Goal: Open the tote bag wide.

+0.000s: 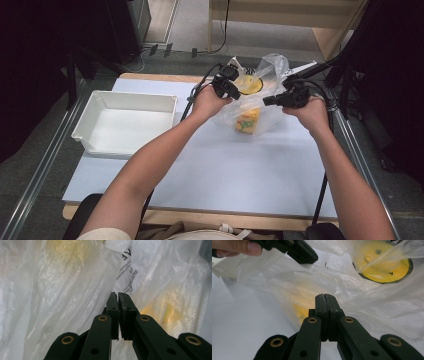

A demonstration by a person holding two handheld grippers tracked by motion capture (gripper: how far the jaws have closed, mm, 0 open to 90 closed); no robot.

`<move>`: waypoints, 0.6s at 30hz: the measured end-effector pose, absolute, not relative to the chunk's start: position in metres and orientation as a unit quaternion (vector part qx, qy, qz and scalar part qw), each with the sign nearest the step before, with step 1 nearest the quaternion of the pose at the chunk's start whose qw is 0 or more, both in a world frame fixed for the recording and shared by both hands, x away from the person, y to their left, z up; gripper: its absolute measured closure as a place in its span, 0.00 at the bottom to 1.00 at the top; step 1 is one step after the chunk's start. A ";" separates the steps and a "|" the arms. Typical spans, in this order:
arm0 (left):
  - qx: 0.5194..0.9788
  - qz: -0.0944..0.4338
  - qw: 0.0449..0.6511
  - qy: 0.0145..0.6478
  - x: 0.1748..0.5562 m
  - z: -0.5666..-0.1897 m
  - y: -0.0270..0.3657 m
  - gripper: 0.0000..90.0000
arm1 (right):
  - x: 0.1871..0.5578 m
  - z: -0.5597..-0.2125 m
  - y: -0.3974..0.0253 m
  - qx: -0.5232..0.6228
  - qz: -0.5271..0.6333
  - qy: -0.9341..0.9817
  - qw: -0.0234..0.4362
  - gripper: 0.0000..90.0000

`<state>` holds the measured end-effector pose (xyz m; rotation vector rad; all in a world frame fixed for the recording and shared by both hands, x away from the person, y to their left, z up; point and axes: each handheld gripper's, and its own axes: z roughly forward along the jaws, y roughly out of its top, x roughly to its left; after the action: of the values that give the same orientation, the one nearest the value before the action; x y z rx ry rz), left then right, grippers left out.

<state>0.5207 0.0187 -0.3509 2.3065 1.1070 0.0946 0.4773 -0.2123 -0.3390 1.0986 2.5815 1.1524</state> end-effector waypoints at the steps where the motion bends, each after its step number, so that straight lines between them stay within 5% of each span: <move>1: 0.863 0.035 0.287 0.414 0.521 -0.351 0.019 0.98 | 0.477 -0.339 -0.212 0.362 0.379 0.850 0.054 1.00; 18: 0.869 -0.008 0.325 0.373 0.471 -0.350 0.021 0.98 | 0.494 -0.299 -0.180 0.342 0.425 0.829 0.119 1.00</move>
<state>0.4714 0.0215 -0.3503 2.2781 0.9777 -0.0197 0.4943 -0.1804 -0.2994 1.0010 2.4256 1.2429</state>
